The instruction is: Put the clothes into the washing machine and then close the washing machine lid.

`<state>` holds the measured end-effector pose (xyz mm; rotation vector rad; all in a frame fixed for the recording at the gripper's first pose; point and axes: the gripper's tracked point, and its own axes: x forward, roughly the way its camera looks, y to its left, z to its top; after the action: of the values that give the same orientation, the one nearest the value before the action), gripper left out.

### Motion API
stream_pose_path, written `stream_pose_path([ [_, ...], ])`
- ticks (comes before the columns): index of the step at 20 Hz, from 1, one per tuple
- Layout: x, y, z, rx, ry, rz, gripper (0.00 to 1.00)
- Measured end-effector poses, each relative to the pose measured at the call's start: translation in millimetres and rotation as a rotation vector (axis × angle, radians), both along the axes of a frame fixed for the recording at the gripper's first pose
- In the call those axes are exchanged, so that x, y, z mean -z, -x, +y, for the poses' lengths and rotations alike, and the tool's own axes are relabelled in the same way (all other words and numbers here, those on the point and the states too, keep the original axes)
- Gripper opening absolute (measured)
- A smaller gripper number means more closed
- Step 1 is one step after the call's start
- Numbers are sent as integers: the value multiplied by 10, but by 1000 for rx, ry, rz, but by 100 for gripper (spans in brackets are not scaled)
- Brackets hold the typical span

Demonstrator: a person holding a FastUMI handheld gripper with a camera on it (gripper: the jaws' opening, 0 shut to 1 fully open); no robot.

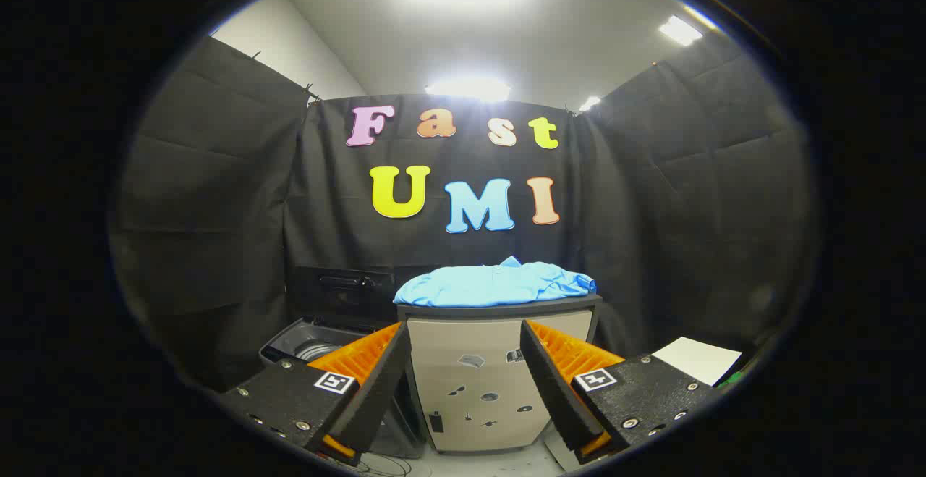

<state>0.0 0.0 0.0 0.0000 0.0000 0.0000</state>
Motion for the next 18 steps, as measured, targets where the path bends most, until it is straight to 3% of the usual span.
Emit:
stream_pose_path([
  [18,5,30,200,-23,5,23,95],
])
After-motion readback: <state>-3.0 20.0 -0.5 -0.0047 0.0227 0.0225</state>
